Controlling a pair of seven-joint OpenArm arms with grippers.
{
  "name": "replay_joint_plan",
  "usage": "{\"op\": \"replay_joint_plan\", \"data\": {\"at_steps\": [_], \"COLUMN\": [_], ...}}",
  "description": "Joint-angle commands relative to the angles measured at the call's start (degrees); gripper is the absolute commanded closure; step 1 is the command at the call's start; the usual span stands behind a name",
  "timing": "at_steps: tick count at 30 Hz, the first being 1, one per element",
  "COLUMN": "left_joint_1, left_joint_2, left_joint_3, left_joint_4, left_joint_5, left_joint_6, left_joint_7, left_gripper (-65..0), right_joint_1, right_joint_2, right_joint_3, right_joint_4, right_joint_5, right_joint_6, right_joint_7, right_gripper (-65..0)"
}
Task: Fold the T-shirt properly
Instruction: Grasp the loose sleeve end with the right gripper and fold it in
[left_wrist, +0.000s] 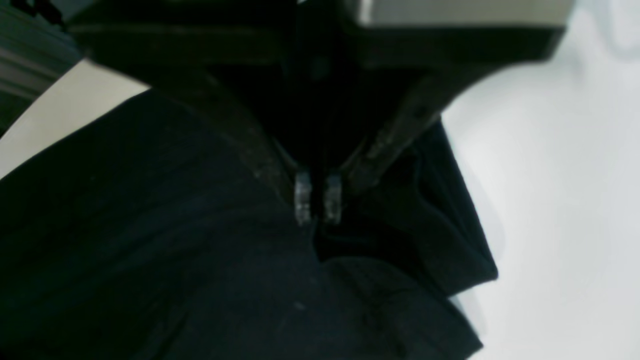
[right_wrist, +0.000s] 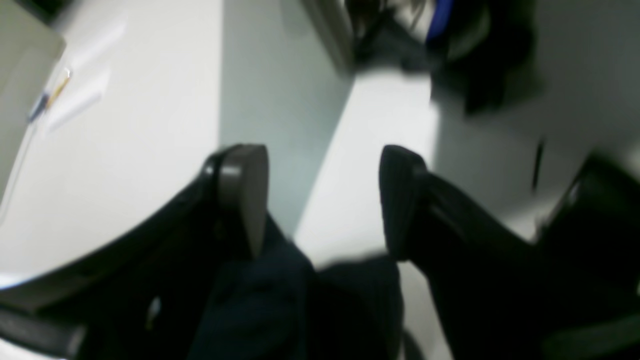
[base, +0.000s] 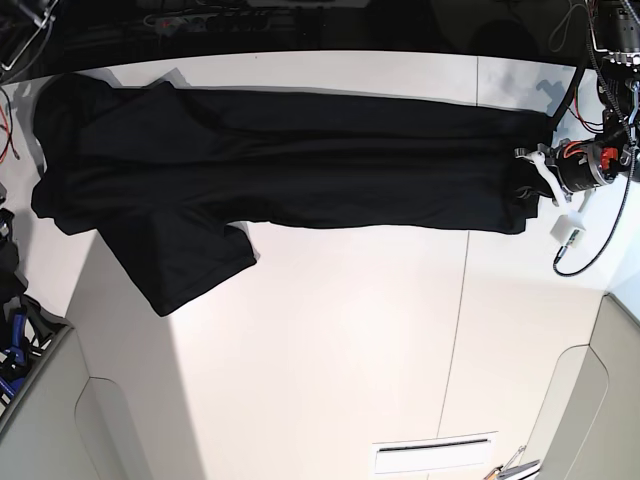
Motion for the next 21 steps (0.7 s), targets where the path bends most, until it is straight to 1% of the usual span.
{"op": "replay_joint_plan", "data": {"at_steps": [1,4,8,10,14,17,21], "left_joint_1": [-0.74,-0.74,-0.74,-0.74,-0.74,-0.74,-0.76], "left_joint_2": [-1.09,-1.07,-1.07,-1.07,-1.07,-1.07,-1.07], "left_joint_3": [-0.59,-0.59,-0.59,-0.59,-0.59,-0.59,-0.59], "left_joint_4": [0.79,0.79,0.79,0.79,0.79,0.79,0.79], "left_joint_5": [-0.83,-0.87,-0.85,-0.85,-0.87,-1.05,-1.05], "left_joint_6": [-0.3,-0.3,-0.3,-0.3,-0.3,-0.3,-0.3], "left_joint_7": [-1.03,-1.25,-1.51,-1.6,-1.77,-1.95,-2.62], "left_gripper": [0.0,0.0,0.0,0.0,0.0,0.0,0.0], "right_joint_1": [1.75,4.33,8.31,10.62,14.29,15.52,15.32], "right_joint_2": [0.96,0.79,0.79,0.76,0.02,-1.9,-5.53], "right_joint_3": [-0.63,-4.83,-13.33,-17.79,-25.16,-28.5,-31.36], "right_joint_4": [0.48,-1.51,-7.69,-12.28,-21.33,-24.52,-24.57], "right_joint_5": [-0.02,-4.61,-12.13,-14.36,-15.5,-15.67,-15.69], "right_joint_6": [0.31,0.28,-0.61,-0.72,-0.72,-0.46,0.31], "right_joint_7": [1.55,5.03,10.82,13.4,18.05,18.08,17.14], "right_gripper": [-34.7,-34.7,-34.7,-34.7,-34.7,-34.7,-34.7]}}
